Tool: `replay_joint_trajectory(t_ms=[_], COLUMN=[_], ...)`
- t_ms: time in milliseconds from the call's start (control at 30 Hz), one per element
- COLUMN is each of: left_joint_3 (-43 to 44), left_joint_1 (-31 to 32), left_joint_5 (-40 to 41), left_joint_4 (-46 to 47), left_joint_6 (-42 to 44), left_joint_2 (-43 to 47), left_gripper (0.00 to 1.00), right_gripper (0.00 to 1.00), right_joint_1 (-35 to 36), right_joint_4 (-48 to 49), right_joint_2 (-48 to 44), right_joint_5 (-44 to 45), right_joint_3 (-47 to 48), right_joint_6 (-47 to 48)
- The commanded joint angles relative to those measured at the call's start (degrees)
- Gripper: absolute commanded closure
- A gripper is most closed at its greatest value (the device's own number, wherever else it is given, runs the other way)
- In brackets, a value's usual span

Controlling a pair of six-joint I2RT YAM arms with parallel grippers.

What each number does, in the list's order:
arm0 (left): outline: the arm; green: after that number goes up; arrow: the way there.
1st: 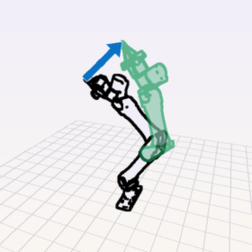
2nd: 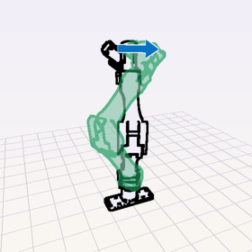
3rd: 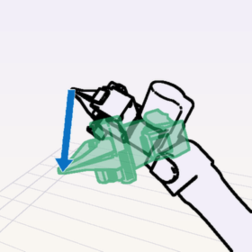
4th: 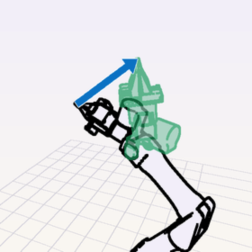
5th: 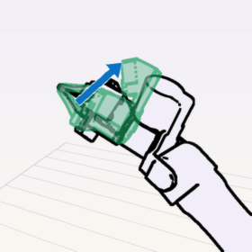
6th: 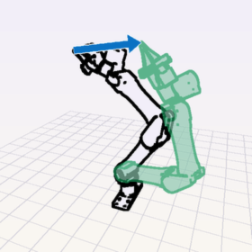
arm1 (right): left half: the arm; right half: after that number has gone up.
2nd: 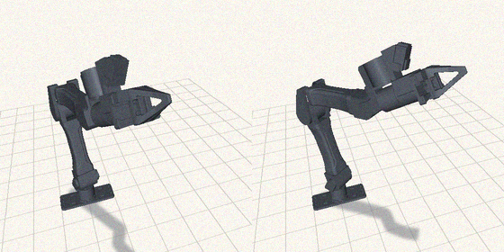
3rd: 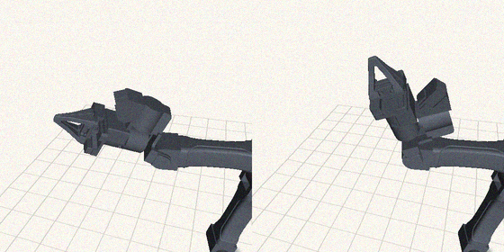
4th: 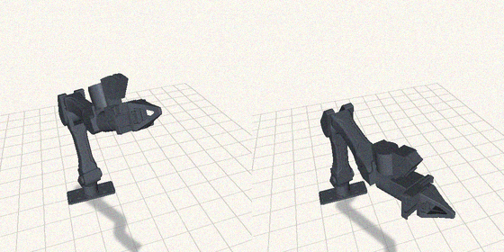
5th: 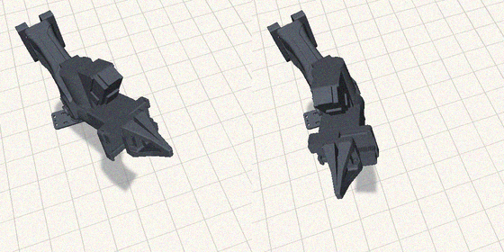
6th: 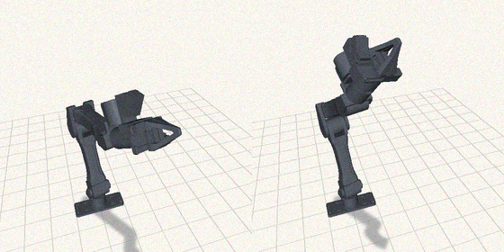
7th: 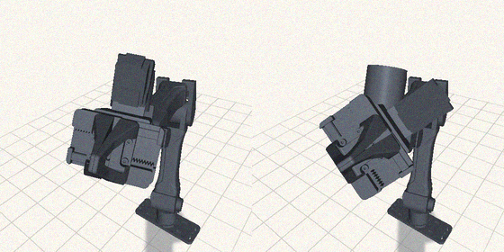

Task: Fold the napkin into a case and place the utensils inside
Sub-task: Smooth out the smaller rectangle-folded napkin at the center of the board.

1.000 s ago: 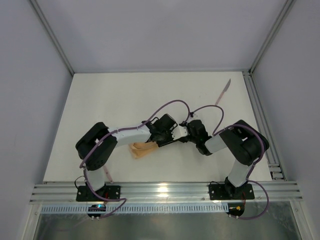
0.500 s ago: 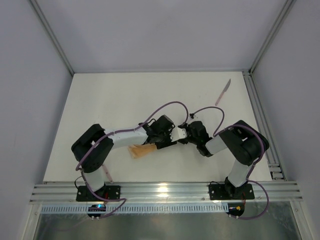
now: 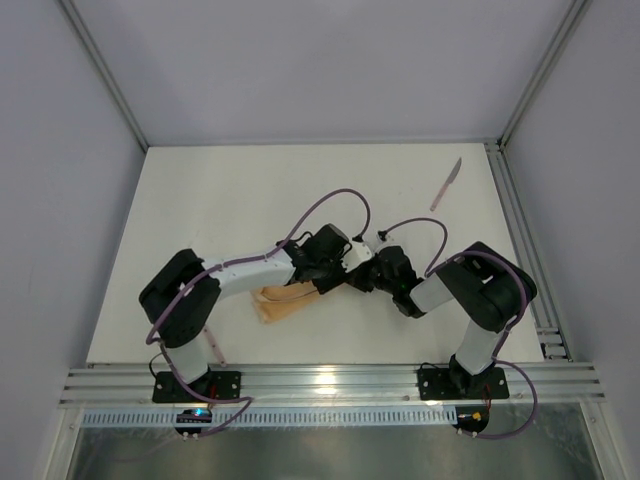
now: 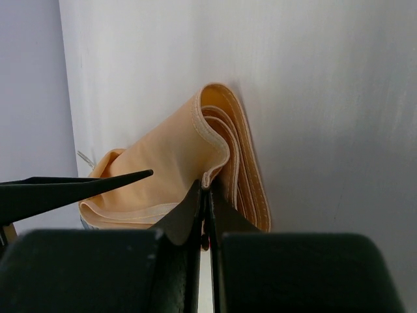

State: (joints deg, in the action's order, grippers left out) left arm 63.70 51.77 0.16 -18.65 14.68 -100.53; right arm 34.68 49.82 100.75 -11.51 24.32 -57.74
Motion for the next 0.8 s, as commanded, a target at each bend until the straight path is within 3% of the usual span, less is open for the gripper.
replay_joint_trajectory(t_ms=[0,767], left_joint_3=[1.3,2.7], left_joint_1=[0.0,0.0], left_joint_5=[3.8,-6.3], left_joint_4=[1.3,-1.2], left_joint_6=[-3.8,-4.6], left_joint_2=[-1.3,-0.5], left_gripper=[0.51,0.39], right_gripper=[0.96,0.96], right_joint_1=[0.5,0.6], right_joint_4=[4.1,3.8], right_joint_2=[-0.3,-0.8], right_joint_5=[1.7,2.9], right_joint_3=[-0.6,-0.8], right_joint_6=[-1.5,-1.5])
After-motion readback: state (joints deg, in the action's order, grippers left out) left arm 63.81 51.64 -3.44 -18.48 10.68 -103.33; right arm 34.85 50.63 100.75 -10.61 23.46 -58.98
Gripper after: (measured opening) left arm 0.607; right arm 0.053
